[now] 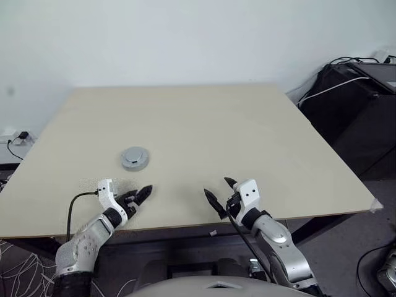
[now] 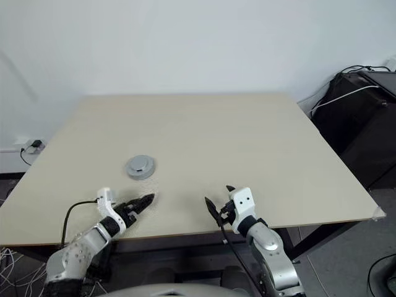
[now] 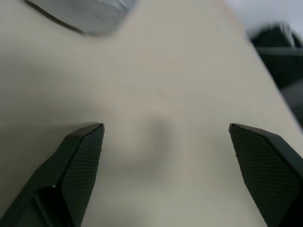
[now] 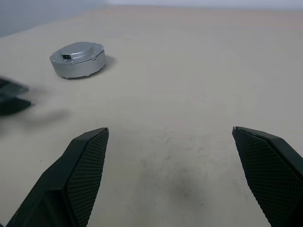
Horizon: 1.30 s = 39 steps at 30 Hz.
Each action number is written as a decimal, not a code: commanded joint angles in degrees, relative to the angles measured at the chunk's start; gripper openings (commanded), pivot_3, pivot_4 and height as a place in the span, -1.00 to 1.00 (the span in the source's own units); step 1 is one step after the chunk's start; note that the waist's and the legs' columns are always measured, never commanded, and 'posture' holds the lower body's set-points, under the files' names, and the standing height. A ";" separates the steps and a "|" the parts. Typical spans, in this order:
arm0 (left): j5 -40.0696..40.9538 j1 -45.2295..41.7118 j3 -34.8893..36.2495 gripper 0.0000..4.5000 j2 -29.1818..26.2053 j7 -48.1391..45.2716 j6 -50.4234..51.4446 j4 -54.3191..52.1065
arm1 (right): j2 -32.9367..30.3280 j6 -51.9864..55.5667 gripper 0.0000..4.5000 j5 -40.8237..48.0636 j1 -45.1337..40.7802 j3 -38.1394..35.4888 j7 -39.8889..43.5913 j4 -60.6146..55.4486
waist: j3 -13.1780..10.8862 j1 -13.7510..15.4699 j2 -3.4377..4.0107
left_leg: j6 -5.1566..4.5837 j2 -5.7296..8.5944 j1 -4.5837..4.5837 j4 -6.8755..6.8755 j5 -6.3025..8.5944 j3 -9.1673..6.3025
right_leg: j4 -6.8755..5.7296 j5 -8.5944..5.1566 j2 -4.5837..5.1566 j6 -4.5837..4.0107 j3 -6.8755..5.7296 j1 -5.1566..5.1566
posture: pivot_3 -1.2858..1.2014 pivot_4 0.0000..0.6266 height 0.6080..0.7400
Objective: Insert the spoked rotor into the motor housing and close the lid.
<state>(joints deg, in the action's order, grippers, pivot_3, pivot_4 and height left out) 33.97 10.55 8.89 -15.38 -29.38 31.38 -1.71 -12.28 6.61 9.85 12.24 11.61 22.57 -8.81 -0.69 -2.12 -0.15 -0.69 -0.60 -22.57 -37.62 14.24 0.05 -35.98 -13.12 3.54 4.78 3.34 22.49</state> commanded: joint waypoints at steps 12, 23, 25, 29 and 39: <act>-31.86 7.58 -14.57 0.99 8.03 10.10 -46.51 -1.27 | 2.07 -13.07 1.00 -4.33 2.31 -1.31 -2.70 -0.14 | -0.11 0.44 0.10 | -0.04 -0.03 -0.06 0.12 0.02 0.13 | 0.04 -0.07 0.06 0.06 0.10 0.14 | 0.03 -1.00 1.00; -35.32 10.24 -14.09 0.99 12.54 18.89 -55.83 0.23 | 3.03 -15.75 1.00 -5.33 5.84 -3.50 -5.73 0.36 | -0.17 0.66 0.10 | -0.09 -0.06 -0.04 0.12 0.05 0.23 | 0.03 -0.11 0.05 0.14 0.09 0.17 | 0.03 -1.00 1.00; -35.43 10.33 -14.12 0.99 12.57 19.28 -56.09 0.22 | 3.38 -15.81 1.00 -5.57 6.08 -3.66 -6.31 0.33 | -0.20 0.68 0.11 | -0.10 -0.06 -0.07 0.12 0.05 0.24 | 0.04 -0.11 0.05 0.14 0.10 0.19 | 0.03 -1.00 1.00; -35.16 9.96 -14.17 0.99 12.19 19.23 -55.95 0.39 | 3.84 -15.81 1.00 -6.04 5.95 -3.65 -7.02 0.35 | -0.22 0.64 0.13 | -0.10 -0.06 -0.08 0.12 0.05 0.25 | 0.04 -0.11 0.05 0.14 0.10 0.21 | 0.03 -1.00 1.00; -34.40 8.07 -14.19 0.99 11.79 19.06 -55.10 1.11 | 3.78 -15.61 1.00 -6.64 5.28 -4.14 -7.72 0.51 | -0.23 0.63 0.16 | -0.11 -0.05 -0.09 0.12 0.04 0.26 | 0.04 -0.11 0.03 0.14 0.08 0.21 | 0.03 -1.00 1.00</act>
